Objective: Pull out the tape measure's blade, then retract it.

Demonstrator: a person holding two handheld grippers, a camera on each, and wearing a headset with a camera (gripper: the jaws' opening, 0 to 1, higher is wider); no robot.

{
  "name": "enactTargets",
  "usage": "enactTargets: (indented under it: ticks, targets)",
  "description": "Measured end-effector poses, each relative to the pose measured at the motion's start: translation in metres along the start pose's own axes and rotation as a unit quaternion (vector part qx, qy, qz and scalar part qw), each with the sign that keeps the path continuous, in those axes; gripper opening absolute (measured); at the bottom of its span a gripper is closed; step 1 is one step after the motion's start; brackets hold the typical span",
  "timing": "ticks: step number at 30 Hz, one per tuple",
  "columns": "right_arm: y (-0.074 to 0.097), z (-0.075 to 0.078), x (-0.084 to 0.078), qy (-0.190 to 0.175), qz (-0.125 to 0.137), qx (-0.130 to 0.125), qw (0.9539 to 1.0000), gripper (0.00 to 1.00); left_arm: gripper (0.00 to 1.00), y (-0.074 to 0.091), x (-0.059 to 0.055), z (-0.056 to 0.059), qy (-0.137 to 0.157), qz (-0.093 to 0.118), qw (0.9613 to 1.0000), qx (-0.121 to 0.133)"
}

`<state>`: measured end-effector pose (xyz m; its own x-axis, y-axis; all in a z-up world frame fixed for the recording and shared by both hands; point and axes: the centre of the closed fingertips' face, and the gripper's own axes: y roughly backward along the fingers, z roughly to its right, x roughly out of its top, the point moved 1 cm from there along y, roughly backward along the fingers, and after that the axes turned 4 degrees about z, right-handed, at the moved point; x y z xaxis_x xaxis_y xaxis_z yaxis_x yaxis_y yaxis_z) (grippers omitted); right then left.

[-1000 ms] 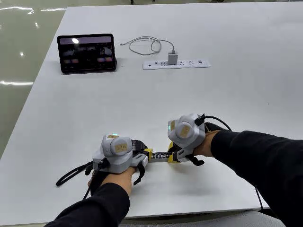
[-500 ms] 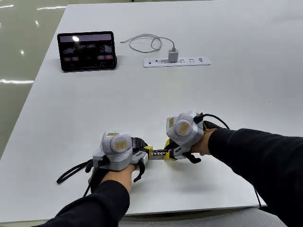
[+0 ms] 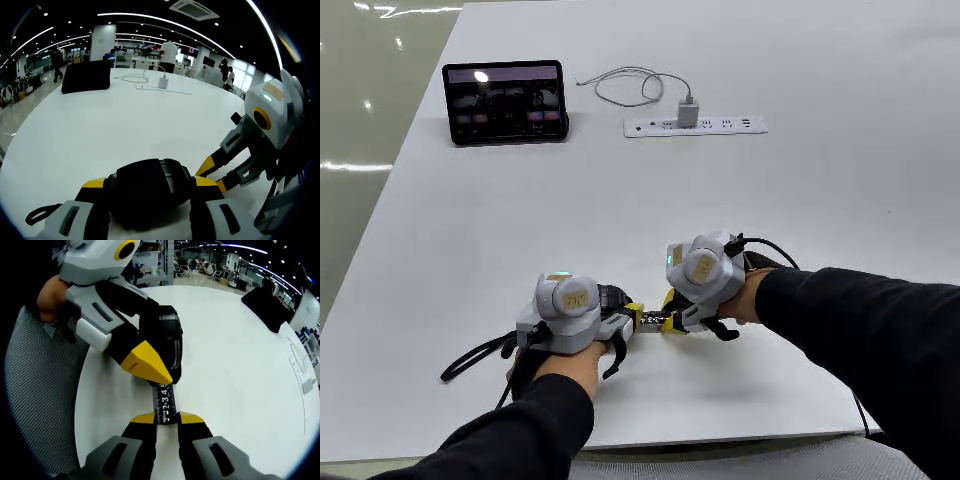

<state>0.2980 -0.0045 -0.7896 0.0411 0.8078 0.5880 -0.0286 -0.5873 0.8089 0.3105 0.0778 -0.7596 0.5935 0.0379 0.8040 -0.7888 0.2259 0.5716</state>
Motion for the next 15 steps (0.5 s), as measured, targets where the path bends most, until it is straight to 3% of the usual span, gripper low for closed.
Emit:
enactTargets:
  ticks: [15]
  targets:
    - [-0.0068, -0.0006, 0.009, 0.0, 0.011, 0.003, 0.9999, 0.11, 0.61, -0.0011, 0.0003, -0.0005, 0.003, 0.0, 1.0, 0.0]
